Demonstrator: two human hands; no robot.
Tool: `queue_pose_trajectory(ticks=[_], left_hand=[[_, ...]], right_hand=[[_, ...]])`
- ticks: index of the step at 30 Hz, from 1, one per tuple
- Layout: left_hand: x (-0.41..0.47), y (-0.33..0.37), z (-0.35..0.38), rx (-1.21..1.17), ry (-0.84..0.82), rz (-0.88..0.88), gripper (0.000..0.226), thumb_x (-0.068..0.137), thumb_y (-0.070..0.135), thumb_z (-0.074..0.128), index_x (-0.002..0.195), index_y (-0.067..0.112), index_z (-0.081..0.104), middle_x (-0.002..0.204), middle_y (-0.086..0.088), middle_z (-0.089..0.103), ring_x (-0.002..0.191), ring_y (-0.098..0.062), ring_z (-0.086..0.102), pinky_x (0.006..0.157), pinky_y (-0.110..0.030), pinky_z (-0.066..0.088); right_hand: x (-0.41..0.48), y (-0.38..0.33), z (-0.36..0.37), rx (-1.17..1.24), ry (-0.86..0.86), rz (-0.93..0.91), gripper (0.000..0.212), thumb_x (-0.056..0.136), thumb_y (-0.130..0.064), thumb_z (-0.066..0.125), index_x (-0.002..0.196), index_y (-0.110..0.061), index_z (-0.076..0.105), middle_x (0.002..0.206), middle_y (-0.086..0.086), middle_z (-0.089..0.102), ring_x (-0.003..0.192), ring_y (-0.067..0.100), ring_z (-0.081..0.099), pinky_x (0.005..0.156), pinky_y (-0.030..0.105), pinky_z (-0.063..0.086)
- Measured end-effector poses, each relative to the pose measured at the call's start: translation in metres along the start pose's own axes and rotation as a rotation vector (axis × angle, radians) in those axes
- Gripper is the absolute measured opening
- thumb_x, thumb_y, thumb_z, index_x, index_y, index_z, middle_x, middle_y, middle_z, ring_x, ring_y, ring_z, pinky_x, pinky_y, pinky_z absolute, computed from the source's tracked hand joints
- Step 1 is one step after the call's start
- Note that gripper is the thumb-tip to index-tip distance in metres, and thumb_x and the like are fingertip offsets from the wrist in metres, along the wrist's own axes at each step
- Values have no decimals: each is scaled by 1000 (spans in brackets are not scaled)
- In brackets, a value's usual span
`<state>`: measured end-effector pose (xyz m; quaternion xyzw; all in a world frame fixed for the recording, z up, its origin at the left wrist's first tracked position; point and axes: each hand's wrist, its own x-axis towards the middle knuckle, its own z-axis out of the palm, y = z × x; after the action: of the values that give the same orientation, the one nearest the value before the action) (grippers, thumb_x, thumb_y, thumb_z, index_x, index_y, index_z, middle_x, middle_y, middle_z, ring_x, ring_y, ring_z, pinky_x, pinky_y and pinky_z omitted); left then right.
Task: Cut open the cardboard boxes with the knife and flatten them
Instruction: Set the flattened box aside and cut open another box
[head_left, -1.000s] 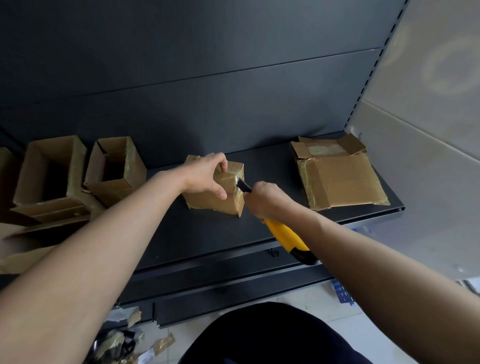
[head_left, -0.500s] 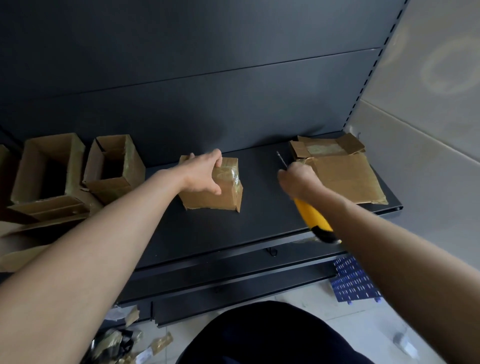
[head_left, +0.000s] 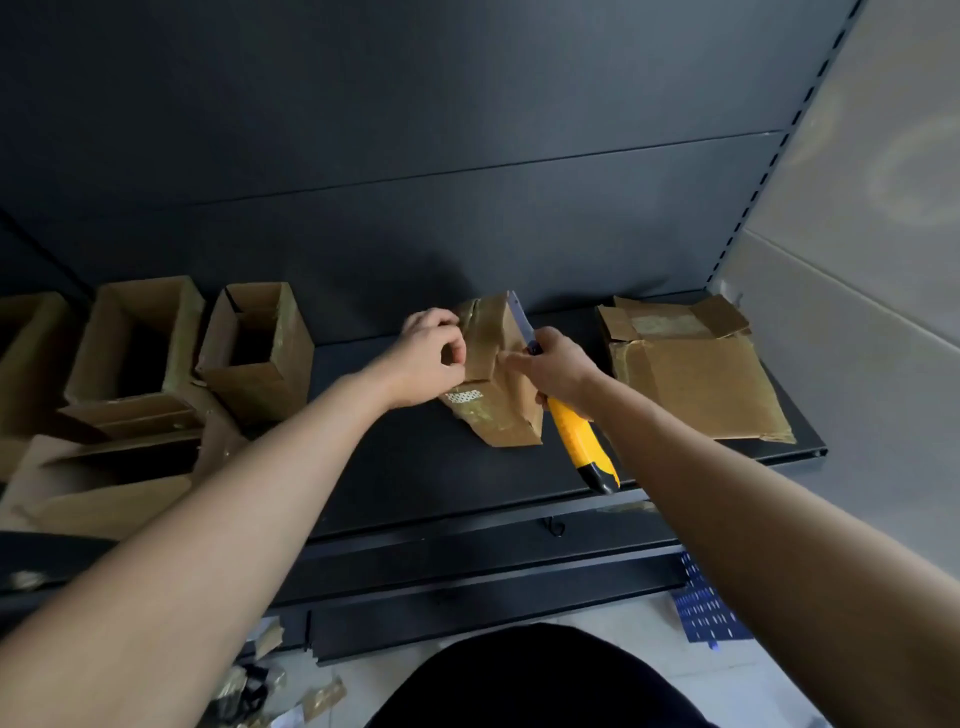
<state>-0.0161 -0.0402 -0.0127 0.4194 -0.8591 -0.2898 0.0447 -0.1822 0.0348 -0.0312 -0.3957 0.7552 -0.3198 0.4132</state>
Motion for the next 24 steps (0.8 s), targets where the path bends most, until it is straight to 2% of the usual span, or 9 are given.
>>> queue_pose_trajectory(ticks=[1,3,6,10,12,14,18,20,24], left_hand=[[-1,-1,4,-6,40,-45,4,90,18,57,88,15,57,139,4,36,134,-16,28,102,-30,28],[-2,-2,10,-63,73,-142,22,89,35,60,95,15,53,124,2,40,116,-18,45,90,-30,37],[-3,3,14,-106,25,-265,57,80,58,64,112,19,38,120,1,37,106,-17,45,85,-35,41],[-4,11,22,-199,16,-301,66,77,36,73,124,23,28,123,0,34,107,-20,44,80,-32,41],[-4,13,21,-93,17,-225,63,72,19,71,121,28,31,125,2,31,116,-21,39,89,-35,39],[-5,11,16,63,20,-96,64,69,3,63,120,30,35,132,5,27,125,-20,30,94,-35,31],[-6,4,7,144,-71,31,75,69,-19,42,125,30,40,144,11,26,136,-15,22,109,-34,24],[-6,4,7,150,-63,18,71,72,-18,41,126,28,43,142,11,28,134,-15,22,107,-34,28],[-3,13,13,263,37,49,39,90,14,54,128,18,45,132,3,32,122,-18,26,100,-32,27]], right_hand=[[-1,0,3,30,-22,23,40,88,-31,66,115,-11,46,96,6,55,57,15,51,49,28,45],[1,3,7,42,-41,55,55,85,-30,69,128,-10,41,110,9,55,61,15,53,47,26,43],[6,4,4,148,3,69,56,88,-34,64,132,-7,41,92,8,54,56,16,49,45,27,41],[12,-1,-7,140,51,58,56,91,-42,58,134,-12,40,85,-1,49,60,16,49,53,29,46],[16,-2,-14,141,86,40,56,91,-47,57,132,-12,42,86,-1,50,58,15,49,52,28,46],[20,-1,-21,179,103,27,55,91,-47,57,129,-10,45,85,1,53,52,15,47,46,27,44],[18,6,-27,211,-33,72,45,89,-32,67,121,-4,55,86,6,54,51,14,44,42,25,40],[15,10,-24,201,-67,105,37,87,-26,70,115,-3,59,86,5,54,53,14,43,45,25,41],[12,12,-22,251,-74,140,36,83,-22,74,112,-5,61,95,8,57,56,14,44,48,25,42]])
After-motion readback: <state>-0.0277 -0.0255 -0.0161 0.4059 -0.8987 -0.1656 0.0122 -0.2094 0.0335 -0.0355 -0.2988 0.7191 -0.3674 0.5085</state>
